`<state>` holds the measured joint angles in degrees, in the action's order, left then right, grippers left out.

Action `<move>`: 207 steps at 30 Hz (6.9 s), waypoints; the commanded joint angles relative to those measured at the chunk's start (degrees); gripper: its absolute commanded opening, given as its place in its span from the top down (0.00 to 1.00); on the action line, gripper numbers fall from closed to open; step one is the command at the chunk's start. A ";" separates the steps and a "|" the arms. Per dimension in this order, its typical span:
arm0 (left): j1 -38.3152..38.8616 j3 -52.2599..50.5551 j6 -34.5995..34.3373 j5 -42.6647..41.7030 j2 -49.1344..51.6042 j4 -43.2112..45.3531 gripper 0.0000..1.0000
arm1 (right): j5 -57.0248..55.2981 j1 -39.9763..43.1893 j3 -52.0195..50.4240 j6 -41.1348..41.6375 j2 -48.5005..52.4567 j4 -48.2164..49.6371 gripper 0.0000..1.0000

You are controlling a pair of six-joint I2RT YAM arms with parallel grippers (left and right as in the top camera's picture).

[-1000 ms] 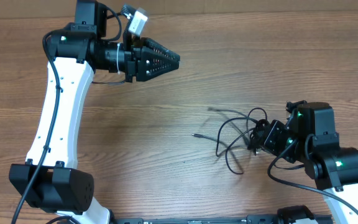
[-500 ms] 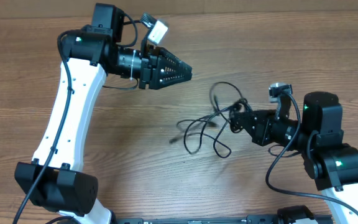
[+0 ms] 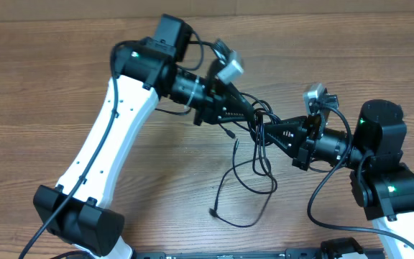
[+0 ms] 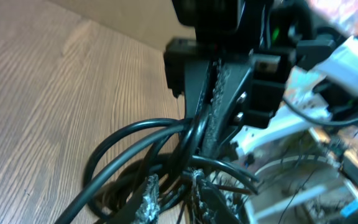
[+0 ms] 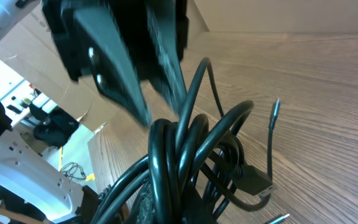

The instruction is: Untangle cables

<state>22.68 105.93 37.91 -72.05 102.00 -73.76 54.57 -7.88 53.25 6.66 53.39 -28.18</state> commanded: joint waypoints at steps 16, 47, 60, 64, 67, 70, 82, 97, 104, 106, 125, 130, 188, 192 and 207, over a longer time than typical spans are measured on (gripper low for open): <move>0.92 1.38 3.48 9.64 -1.79 -0.15 0.77 | 11.41 0.13 1.14 0.79 -0.31 4.00 0.96; -12.09 1.38 -13.25 -4.76 -1.79 -3.43 0.41 | 14.53 0.13 1.14 7.98 2.71 15.13 0.90; -10.03 1.38 -0.59 -8.44 -1.79 -10.43 0.42 | 14.58 0.13 1.14 18.75 3.02 26.62 0.96; -9.49 1.38 -0.57 -11.32 -1.77 -10.40 0.43 | 14.58 0.13 1.14 22.25 3.02 30.80 0.96; -9.40 1.38 -0.57 -11.63 -1.79 -10.38 0.43 | 14.58 0.13 1.14 23.67 3.02 32.20 0.96; -9.40 1.38 -0.55 -12.02 -1.79 -10.29 0.42 | 14.60 0.13 1.14 24.44 2.99 32.94 0.96; -4.11 1.38 0.70 -16.11 -1.77 -6.62 0.30 | 20.26 0.07 1.14 26.60 2.99 38.45 0.96; -2.45 1.38 0.68 -18.51 -1.77 -5.25 0.31 | 26.53 0.07 1.14 26.56 2.99 40.59 0.96; 0.70 1.38 0.70 -18.45 -1.77 -3.45 0.33 | 26.53 0.07 1.14 26.58 2.99 40.59 0.96; 1.44 1.38 0.70 -18.40 -1.77 -3.19 0.33 | 26.53 0.07 1.14 26.58 2.99 40.57 0.96; 3.67 1.38 0.98 -17.11 -1.77 -3.96 0.96 | 22.82 0.09 1.14 27.02 3.02 40.54 0.96; 4.02 1.38 1.38 -15.76 -1.77 -3.74 0.96 | 22.43 0.09 1.14 28.37 3.02 40.46 0.92; 10.73 1.38 -36.74 26.10 -1.77 11.89 0.96 | -14.10 0.13 1.14 45.64 8.37 1.88 0.84; 10.73 1.38 -37.27 23.93 -1.77 12.50 0.96 | -16.22 0.13 1.14 45.64 8.37 1.09 0.91; 9.88 1.38 -37.16 40.28 -1.77 13.07 0.96 | -6.40 0.13 1.14 36.63 8.35 -3.21 0.96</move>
<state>32.67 106.24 1.37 -41.15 101.54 -60.71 40.82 -7.55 53.36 48.05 61.52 -32.32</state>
